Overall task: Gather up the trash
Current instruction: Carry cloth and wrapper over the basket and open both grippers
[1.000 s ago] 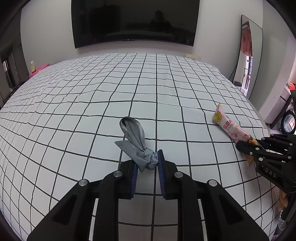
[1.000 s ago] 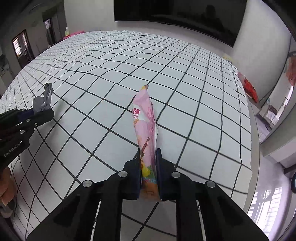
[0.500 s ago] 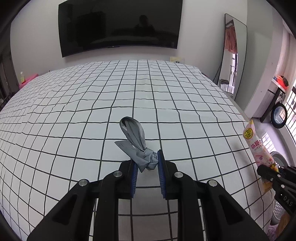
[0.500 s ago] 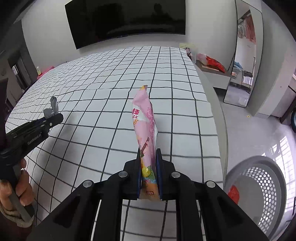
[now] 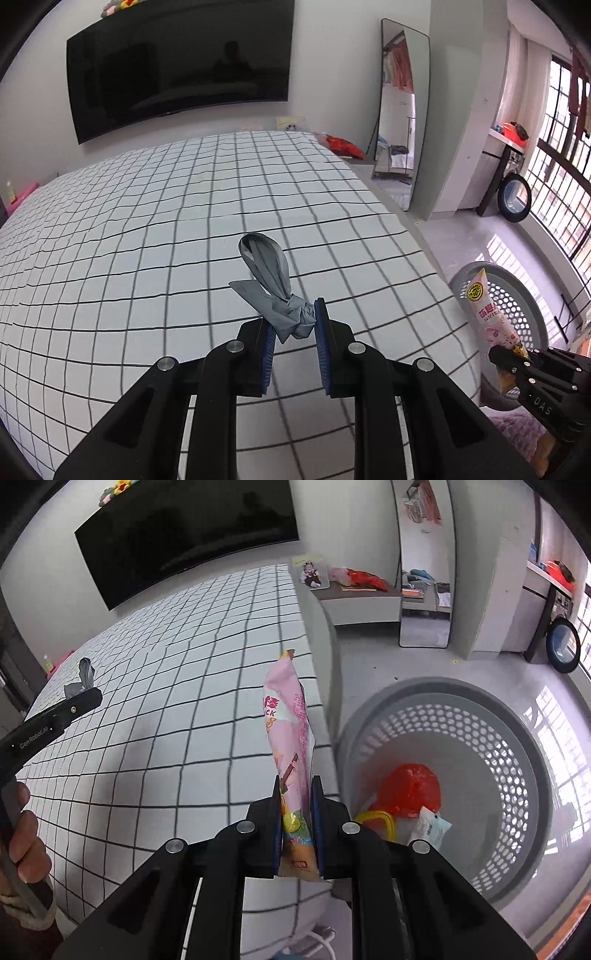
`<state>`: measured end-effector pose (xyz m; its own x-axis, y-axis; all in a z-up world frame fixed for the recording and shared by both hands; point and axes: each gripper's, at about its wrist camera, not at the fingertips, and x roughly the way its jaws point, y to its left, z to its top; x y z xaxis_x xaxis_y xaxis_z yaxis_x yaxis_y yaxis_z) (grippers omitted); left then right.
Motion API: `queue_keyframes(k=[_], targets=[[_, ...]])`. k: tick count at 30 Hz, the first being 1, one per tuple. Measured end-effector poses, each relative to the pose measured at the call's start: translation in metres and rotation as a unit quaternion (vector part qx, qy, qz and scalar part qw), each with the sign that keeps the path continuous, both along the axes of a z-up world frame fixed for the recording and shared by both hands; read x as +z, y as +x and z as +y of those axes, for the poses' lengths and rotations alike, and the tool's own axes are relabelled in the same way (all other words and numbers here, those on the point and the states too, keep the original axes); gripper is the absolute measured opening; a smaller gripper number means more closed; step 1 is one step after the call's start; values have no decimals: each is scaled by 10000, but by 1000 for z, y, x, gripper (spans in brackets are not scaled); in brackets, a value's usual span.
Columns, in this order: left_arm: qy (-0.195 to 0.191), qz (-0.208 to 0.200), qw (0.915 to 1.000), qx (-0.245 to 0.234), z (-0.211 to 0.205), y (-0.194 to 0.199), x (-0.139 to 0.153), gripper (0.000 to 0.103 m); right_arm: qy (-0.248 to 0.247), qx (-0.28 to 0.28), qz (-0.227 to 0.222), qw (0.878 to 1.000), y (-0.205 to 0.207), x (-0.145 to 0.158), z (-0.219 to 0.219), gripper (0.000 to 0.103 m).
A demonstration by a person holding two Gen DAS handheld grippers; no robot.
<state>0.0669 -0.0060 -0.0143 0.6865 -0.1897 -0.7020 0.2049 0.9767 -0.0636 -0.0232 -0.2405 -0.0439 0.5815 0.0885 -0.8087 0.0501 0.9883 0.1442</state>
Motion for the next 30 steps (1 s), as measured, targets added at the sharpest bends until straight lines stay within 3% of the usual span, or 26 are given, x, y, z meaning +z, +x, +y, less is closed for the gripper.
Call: queue_keyframes(k=[9, 16, 27, 30], targets=[[23, 32, 9963, -853, -104, -17, 6, 21, 138, -967, -165, 9951, -53, 1, -93, 13], [201, 221, 9909, -1314, -175, -19, -13, 21, 268, -1169, -184, 9926, -59, -8, -136, 14], [581, 300, 9861, -1526, -220, -19, -27, 24, 532, -1213, -92, 9912, -47, -21, -162, 15], [633, 311, 9854, -1552, -227, -19, -29, 30, 594, -1211, -161, 9907, -48, -20, -165, 18]])
